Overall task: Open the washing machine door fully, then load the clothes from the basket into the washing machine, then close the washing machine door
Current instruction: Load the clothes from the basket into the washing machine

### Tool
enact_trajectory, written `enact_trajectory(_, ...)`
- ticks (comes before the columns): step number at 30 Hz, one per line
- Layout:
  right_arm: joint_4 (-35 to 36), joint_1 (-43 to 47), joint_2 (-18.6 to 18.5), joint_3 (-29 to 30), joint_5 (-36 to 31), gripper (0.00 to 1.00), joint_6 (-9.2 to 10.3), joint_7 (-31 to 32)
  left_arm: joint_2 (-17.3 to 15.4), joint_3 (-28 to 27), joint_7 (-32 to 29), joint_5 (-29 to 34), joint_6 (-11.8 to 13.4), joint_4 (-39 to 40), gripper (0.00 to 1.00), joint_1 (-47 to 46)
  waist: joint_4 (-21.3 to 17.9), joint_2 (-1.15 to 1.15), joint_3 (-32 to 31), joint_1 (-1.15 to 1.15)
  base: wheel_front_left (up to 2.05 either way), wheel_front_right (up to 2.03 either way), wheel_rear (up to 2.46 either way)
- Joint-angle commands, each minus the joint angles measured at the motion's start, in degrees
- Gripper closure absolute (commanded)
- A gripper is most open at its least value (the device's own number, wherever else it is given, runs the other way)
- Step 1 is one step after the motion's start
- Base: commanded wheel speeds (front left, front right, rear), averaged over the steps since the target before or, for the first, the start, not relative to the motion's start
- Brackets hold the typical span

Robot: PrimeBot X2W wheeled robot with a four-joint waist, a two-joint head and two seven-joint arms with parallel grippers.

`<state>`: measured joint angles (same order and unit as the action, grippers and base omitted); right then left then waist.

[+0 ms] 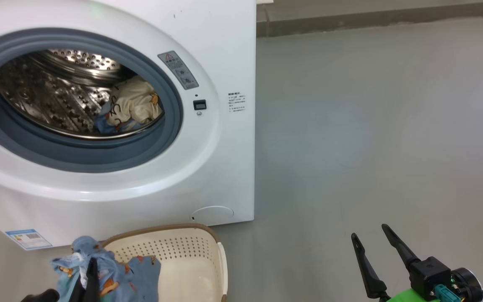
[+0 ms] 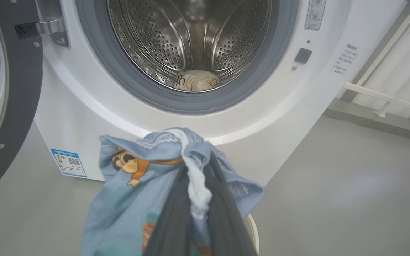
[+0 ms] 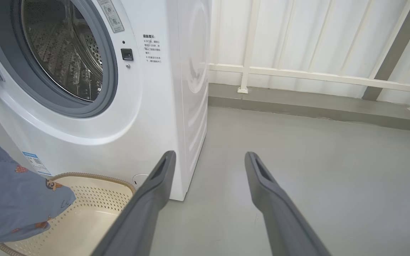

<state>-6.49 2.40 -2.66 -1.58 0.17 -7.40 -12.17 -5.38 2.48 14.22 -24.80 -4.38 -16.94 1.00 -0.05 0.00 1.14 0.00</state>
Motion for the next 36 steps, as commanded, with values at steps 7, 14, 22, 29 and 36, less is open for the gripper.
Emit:
enact_trajectory(7, 1.5, 0.1, -0.2, -1.5, 1.2, 0.00, -0.09, -0.1, 0.9, -3.4, 0.8, 1.5, -0.6, 5.8, 1.00, 1.9, 0.1, 0.00, -1.8, 0.00, 0.00, 0.00, 0.00)
enact_trajectory(14, 1.5, 0.1, -0.2, -1.9, 1.6, 0.00, -0.09, -0.2, 1.5, -4.2, 0.8, 1.9, -1.1, 7.3, 1.00, 2.1, -0.2, 0.00, -1.6, 0.00, 0.00, 0.00, 0.00)
enact_trajectory(22, 2.5, -0.7, -0.2, -2.0, 0.7, 0.00, -0.09, 0.2, 1.9, -6.4, 0.8, 1.5, -1.9, 9.5, 1.00, -1.4, -1.0, 0.00, 2.3, 0.00, 0.00, 0.00, 0.00)
enact_trajectory(29, 3.4, -2.3, -0.2, -1.9, 0.2, 0.00, -0.09, 0.3, 1.4, -8.1, 0.8, 1.1, -2.4, 10.0, 1.00, -9.5, -2.3, 0.00, 8.8, 0.00, 0.00, 0.00, 0.00)
enact_trajectory(36, 4.0, -5.0, -0.2, -1.9, 0.3, 0.00, -0.09, -0.3, -3.0, -10.6, 0.8, -1.0, -2.6, 7.2, 1.00, -22.8, -5.2, 0.00, 17.1, 0.00, 0.00, 0.00, 0.00)
